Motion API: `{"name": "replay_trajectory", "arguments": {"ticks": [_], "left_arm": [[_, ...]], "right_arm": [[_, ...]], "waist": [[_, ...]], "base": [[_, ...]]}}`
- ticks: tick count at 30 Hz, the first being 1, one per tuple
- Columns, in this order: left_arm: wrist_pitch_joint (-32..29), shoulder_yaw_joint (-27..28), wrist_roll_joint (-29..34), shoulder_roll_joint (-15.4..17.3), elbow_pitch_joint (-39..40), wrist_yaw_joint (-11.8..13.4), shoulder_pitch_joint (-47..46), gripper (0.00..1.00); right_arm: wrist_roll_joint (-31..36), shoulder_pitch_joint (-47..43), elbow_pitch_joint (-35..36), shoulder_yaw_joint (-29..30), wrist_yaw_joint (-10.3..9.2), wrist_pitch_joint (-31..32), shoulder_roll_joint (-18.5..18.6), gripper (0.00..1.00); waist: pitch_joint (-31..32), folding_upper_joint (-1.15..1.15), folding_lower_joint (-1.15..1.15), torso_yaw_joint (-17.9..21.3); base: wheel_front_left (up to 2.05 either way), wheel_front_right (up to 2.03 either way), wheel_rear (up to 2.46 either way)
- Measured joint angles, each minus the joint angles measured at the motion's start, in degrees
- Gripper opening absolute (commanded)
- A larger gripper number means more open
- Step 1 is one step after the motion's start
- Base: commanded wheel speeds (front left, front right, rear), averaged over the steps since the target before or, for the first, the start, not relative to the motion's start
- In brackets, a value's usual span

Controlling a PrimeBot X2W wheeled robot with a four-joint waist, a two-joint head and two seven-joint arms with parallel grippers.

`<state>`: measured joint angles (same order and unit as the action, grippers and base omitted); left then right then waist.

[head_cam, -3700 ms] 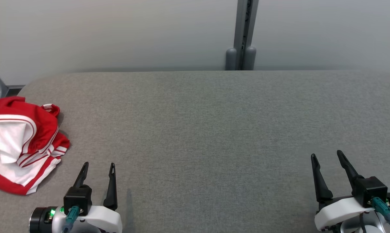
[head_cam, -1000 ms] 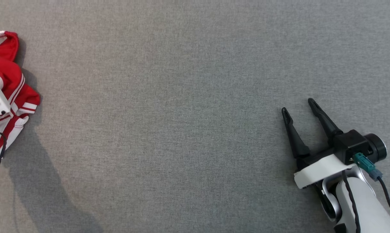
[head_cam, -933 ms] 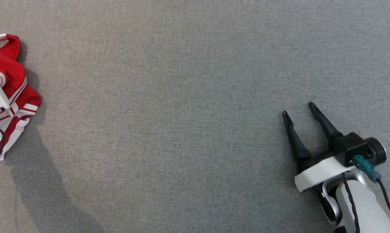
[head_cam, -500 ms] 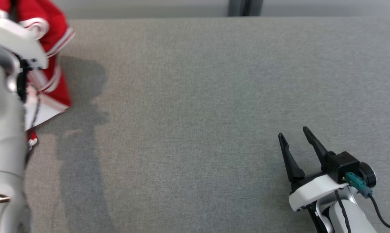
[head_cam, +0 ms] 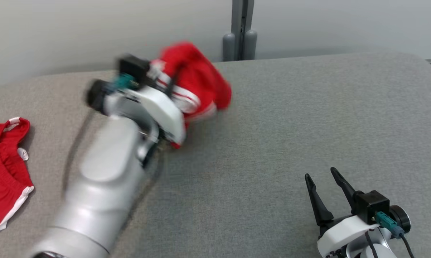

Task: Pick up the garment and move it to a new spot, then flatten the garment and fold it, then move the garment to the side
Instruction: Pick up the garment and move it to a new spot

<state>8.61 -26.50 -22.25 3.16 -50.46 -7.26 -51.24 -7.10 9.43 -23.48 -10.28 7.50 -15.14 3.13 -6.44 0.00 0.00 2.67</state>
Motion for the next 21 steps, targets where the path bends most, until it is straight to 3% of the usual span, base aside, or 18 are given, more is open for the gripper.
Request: {"name": "replay_trajectory", "arguments": {"ticks": [2,5,10,11,12,13,21], "left_arm": [[-1.05,-8.39,-5.75,-0.54,6.51,1.09,2.97,0.00],[-1.63,-18.04,-12.47,-0.64,13.95,5.49,5.58,0.00],[-0.02,-27.69,-16.80,-0.58,15.64,10.83,9.71,0.00],[0.73,-28.59,-17.04,-0.56,14.86,11.48,10.18,0.07],[1.75,-28.91,-17.74,-0.53,14.04,12.12,10.76,0.48],[2.52,-29.27,-18.13,-0.51,12.83,12.61,11.23,1.00],[6.30,-26.32,-19.08,-0.26,5.63,13.95,15.03,1.00]], "right_arm": [[0.00,-0.40,-0.23,0.04,0.00,0.00,0.03,1.00],[-0.04,-0.57,-0.18,0.25,0.00,0.00,-0.04,1.00],[-0.13,-0.65,0.07,0.40,0.00,0.00,-0.21,1.00],[-0.14,-0.71,0.11,0.45,0.00,0.00,-0.21,1.00],[-0.19,-0.83,0.13,0.56,0.00,0.00,-0.22,1.00],[-0.31,-0.93,0.12,0.67,0.00,0.00,-0.24,1.00],[-0.46,-1.81,0.29,2.70,0.00,0.00,-0.29,1.00]], "waist": [[0.76,0.00,0.00,0.53],[1.39,0.00,0.00,1.23],[1.87,0.00,0.00,1.89],[1.92,0.00,0.00,1.93],[1.93,0.00,0.00,1.95],[1.96,0.00,0.00,1.95],[2.41,0.00,0.00,0.85]], "base": [[0.00,0.00,0.00],[0.00,0.00,0.00],[0.00,0.00,0.00],[0.00,0.00,0.00],[0.00,0.00,0.00],[0.00,0.00,0.00],[0.00,0.00,0.00]]}}
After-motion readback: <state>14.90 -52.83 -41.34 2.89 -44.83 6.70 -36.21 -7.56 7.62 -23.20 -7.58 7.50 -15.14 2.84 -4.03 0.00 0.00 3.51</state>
